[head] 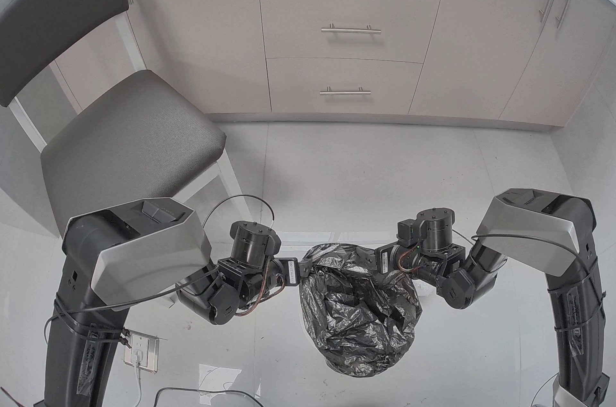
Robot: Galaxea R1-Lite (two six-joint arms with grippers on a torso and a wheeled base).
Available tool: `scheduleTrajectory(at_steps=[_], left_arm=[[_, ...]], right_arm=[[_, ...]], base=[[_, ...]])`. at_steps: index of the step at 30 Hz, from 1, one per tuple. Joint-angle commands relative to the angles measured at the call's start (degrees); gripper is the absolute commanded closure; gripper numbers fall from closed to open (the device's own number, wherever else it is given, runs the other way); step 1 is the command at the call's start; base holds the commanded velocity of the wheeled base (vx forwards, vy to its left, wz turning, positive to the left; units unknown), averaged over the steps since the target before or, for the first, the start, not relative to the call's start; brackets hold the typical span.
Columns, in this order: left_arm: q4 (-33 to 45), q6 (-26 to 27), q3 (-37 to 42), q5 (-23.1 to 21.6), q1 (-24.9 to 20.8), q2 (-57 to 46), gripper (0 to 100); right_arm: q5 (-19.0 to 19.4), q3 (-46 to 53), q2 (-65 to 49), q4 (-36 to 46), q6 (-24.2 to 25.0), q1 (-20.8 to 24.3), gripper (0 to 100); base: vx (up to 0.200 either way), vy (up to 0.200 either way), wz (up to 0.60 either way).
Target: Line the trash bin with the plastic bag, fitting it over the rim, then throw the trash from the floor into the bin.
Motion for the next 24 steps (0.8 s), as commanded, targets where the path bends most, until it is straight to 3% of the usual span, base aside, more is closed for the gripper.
scheduleTrajectory(at_steps=[1, 11, 24], left_arm=[[2.77, 0.05, -2.36, 0.28, 0.84, 1.2, 0], [4.09, 0.58, -3.33, 0.28, 1.27, 2.08, 0], [5.84, 6.55, -4.56, 0.02, 1.27, 4.1, 0]], right_arm=[[-0.08, -0.89, 1.05, 0.0, -0.01, -0.34, 0], [-0.17, -2.91, 3.95, 0.09, -0.1, -1.39, 0], [-0.17, -3.88, 5.79, 0.09, -0.01, -2.98, 0]], base=[[0.0, 0.0, 0.0], [0.0, 0.0, 0.0], [0.0, 0.0, 0.0]])
